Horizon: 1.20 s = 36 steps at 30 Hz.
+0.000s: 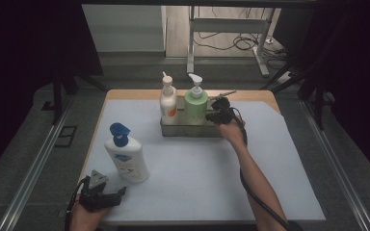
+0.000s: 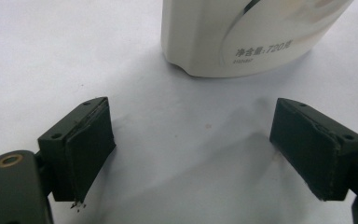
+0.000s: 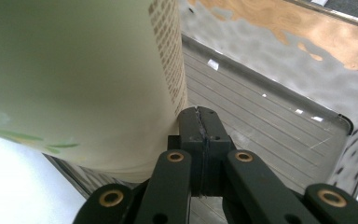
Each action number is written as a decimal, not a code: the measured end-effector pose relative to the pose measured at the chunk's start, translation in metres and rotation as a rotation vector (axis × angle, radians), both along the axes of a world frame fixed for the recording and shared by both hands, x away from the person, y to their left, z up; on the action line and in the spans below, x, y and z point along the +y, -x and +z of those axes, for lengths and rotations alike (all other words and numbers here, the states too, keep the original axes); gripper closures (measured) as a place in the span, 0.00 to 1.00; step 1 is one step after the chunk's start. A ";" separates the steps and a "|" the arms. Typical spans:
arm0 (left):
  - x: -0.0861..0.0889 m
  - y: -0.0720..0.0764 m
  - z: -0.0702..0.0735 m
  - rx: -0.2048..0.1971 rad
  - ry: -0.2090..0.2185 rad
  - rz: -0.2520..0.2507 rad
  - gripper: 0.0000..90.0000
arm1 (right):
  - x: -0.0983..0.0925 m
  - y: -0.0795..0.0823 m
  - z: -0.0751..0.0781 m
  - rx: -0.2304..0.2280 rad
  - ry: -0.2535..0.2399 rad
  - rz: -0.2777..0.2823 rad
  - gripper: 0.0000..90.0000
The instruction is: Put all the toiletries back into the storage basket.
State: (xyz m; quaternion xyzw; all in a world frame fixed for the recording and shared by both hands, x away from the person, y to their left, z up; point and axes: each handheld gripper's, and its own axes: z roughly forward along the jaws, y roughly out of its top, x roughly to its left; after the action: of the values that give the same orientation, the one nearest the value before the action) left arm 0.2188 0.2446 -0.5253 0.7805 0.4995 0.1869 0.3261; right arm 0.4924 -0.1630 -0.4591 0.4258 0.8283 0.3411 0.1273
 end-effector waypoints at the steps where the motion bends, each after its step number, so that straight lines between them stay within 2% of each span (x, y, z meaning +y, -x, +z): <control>1: 0.000 0.000 0.000 0.000 0.000 0.000 0.14 | 0.001 0.000 0.000 -0.001 0.004 0.001 1.00; 19: 0.000 0.000 0.000 0.001 0.001 -0.001 0.14 | 0.023 0.002 -0.001 0.006 0.014 0.054 1.00; 33: 0.000 0.000 0.000 0.001 0.000 -0.001 0.14 | 0.026 0.002 0.001 0.012 0.030 0.047 1.00; 36: 0.000 0.000 0.000 0.001 0.000 0.000 0.14 | 0.025 0.002 0.001 0.008 0.035 0.046 0.97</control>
State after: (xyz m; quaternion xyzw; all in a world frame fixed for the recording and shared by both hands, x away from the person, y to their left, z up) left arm 0.2189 0.2446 -0.5252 0.7805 0.4998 0.1864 0.3259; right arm 0.4903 -0.1380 -0.4583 0.4058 0.8441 0.3279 0.1236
